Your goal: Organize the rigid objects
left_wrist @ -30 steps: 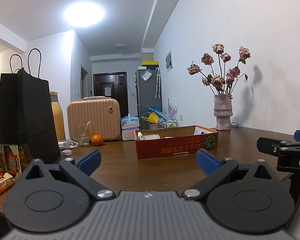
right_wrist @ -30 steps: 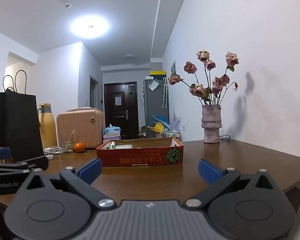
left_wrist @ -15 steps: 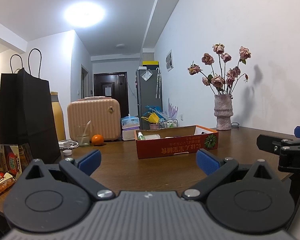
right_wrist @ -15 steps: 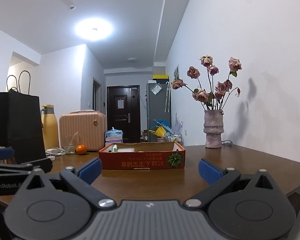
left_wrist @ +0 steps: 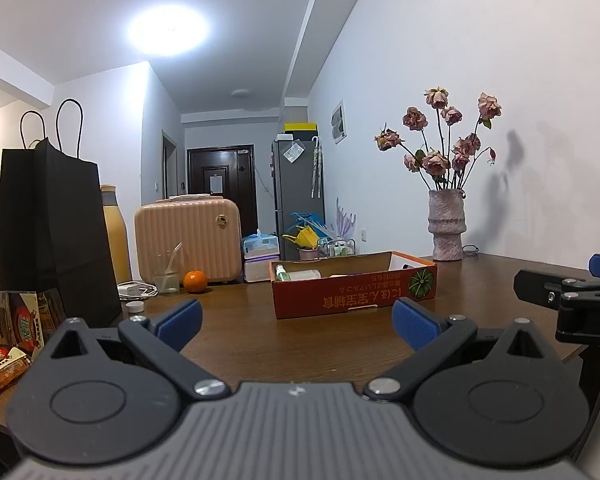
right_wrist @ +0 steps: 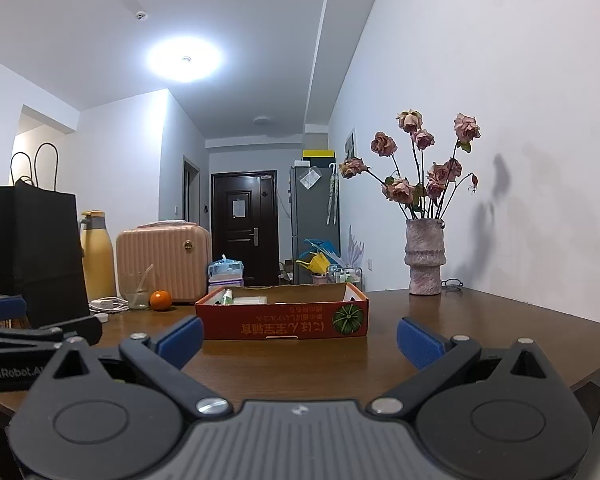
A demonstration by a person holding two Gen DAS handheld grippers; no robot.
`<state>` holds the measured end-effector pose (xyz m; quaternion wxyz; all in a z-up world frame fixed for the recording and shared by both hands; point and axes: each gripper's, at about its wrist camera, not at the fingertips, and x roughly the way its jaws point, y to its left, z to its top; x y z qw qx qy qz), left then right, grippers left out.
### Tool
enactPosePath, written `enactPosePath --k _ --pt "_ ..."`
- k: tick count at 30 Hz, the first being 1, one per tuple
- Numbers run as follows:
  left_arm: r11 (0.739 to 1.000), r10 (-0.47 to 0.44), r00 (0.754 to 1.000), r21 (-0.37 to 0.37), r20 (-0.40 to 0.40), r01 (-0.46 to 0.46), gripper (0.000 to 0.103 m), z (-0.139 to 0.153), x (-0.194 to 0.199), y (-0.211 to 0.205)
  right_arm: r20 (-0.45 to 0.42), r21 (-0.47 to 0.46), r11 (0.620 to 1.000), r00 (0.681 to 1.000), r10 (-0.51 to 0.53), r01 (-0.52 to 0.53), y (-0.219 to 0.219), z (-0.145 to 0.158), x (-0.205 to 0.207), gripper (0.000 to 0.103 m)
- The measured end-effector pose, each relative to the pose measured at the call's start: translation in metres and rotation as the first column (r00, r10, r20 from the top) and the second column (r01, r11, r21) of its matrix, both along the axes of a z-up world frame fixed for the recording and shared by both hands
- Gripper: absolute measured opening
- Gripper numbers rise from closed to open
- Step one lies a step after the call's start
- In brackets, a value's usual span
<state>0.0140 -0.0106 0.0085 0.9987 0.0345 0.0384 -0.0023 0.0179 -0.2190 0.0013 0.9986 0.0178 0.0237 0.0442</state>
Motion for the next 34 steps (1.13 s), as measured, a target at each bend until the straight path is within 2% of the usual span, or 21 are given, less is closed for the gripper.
enactPosePath --k 28,34 --pt "1.0 0.016 1.0 0.01 0.025 -0.017 0.103 0.0004 -0.0027 -0.0009 -0.001 -0.016 1.0 1.0 -0.021 0.021 0.0041 -0.0026 0.0 0.103" --pt "1.0 0.017 1.0 -0.007 -0.009 -0.017 0.103 -0.0015 0.0019 0.0016 -0.003 -0.018 1.0 1.0 -0.023 0.023 0.0034 -0.0026 0.0009 0.103"
